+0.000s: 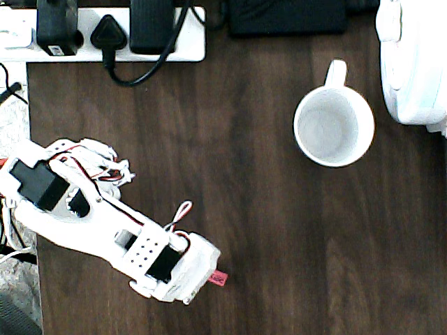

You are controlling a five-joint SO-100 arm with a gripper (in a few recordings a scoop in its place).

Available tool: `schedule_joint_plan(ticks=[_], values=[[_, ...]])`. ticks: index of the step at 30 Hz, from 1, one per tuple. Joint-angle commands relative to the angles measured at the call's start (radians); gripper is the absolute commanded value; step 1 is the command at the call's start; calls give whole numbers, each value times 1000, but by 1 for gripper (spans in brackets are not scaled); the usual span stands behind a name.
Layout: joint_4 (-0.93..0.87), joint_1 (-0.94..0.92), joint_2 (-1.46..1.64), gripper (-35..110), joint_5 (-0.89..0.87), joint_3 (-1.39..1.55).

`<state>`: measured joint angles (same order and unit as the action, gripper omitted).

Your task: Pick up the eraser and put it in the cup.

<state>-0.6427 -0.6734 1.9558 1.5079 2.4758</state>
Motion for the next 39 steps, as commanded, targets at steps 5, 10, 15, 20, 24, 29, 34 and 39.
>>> schedule_joint_plan(ticks=[5,10,15,20,24,29,34,39], values=[[-46,-3,89,0,242,-15],[-78,155,499,0,189,-17],[-31,434,764,0,115,-91],[212,650,675,0,114,-179],[318,741,469,0,92,-288],[324,816,192,0,46,-515],[281,818,89,0,6,-526],[126,842,11,0,-100,-523]])
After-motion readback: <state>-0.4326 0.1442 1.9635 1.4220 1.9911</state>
